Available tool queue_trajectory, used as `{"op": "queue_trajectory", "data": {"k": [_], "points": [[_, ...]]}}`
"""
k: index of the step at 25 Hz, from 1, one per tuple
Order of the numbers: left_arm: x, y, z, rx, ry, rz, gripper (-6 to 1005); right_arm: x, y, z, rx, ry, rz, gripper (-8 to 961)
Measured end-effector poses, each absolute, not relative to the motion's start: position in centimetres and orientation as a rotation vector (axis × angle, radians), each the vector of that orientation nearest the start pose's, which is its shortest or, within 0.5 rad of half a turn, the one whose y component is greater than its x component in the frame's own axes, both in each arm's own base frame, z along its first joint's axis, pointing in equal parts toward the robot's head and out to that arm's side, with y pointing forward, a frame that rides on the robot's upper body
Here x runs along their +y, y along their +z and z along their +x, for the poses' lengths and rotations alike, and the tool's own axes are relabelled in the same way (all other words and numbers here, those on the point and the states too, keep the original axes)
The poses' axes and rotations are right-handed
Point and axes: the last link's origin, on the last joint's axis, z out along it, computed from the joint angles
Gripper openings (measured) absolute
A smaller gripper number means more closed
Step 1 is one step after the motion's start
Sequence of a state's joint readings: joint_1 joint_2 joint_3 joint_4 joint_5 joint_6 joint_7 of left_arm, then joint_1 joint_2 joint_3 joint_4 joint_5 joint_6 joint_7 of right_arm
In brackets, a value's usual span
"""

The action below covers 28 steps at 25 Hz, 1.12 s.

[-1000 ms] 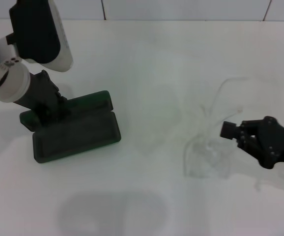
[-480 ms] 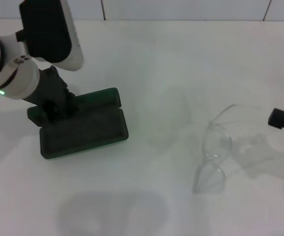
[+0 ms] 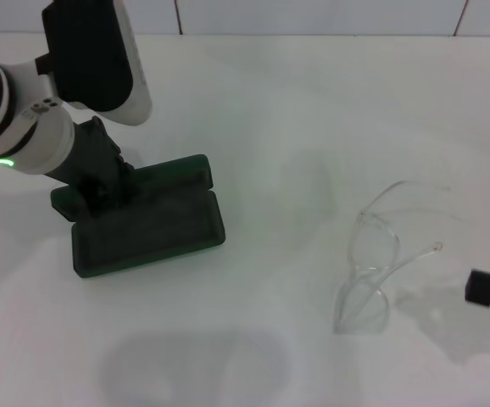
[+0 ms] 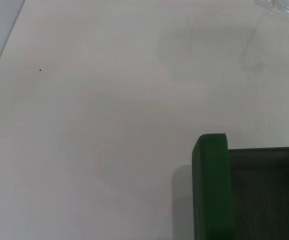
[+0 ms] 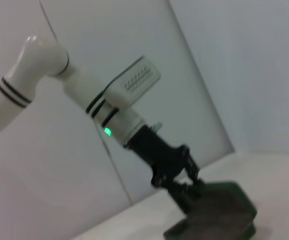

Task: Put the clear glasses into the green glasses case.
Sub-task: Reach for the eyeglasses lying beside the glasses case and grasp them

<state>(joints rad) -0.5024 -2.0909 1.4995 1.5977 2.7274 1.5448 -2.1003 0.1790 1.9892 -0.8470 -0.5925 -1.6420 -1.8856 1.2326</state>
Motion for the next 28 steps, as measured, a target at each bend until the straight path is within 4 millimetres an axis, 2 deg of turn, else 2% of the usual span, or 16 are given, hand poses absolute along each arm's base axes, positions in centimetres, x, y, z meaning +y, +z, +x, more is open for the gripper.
{"op": "queue_trajectory", "data": {"k": [4, 10, 12, 17, 22, 28], "points": [[34.2, 1.4, -16.6, -0.076, 0.698, -2.658, 194, 20.7, 3.3, 31.6, 0.7, 1.079, -2.671, 2], [34.2, 1.4, -16.7, -0.088, 0.692, -2.66, 194, 21.9, 2.2, 31.7, 0.728, 1.022, -2.663, 127], [34.1, 1.4, -16.7, -0.089, 0.691, -2.66, 194, 22.4, 1.5, 31.4, 0.728, 1.009, -2.674, 305], [34.1, 1.4, -16.7, -0.09, 0.693, -2.659, 194, 24.4, -0.5, 30.2, 0.71, 0.968, -2.737, 364], [34.2, 1.4, -16.8, -0.09, 0.698, -2.656, 194, 25.9, -1.7, 29.1, 0.678, 0.974, -2.758, 354], [34.1, 1.4, -17.0, -0.1, 0.701, -2.656, 194, 26.7, -2.3, 28.1, 0.659, 0.988, -2.784, 341]]}}
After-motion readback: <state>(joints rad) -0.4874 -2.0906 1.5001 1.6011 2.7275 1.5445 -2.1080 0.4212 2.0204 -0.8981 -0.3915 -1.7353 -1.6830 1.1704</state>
